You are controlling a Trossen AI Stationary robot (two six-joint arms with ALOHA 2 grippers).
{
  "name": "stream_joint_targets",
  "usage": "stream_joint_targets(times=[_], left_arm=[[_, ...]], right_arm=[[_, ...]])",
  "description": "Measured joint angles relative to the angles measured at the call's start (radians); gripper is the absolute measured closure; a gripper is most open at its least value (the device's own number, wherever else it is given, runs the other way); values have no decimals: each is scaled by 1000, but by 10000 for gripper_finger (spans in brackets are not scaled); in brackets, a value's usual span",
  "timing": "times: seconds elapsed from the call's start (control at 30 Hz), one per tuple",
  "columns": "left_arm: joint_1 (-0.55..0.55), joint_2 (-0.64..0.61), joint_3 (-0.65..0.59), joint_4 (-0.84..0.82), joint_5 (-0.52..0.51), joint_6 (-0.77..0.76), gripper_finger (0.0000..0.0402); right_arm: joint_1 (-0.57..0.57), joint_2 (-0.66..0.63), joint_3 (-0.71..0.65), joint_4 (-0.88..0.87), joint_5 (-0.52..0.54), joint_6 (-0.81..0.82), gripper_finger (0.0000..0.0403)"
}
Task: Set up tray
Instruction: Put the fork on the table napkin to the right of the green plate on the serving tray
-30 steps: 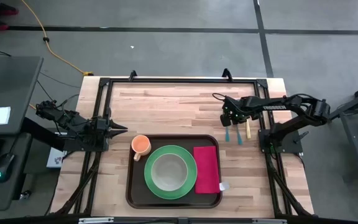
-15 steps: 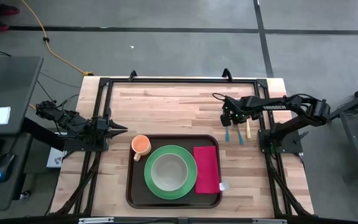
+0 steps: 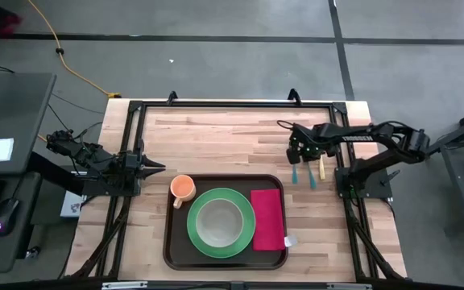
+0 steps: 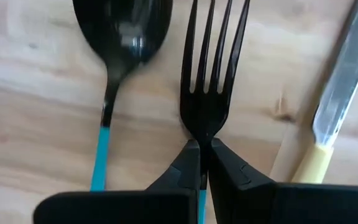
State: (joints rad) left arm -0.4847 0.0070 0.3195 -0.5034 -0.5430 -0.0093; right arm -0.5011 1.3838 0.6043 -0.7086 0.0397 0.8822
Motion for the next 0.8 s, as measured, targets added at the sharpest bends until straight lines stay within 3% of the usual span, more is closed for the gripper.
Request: stream_joint_targets(times=[0.8], left_arm=[[0,0,0,0,1,4,332]], right_arm=[[-2,-10,31,-109,-71,9,400]])
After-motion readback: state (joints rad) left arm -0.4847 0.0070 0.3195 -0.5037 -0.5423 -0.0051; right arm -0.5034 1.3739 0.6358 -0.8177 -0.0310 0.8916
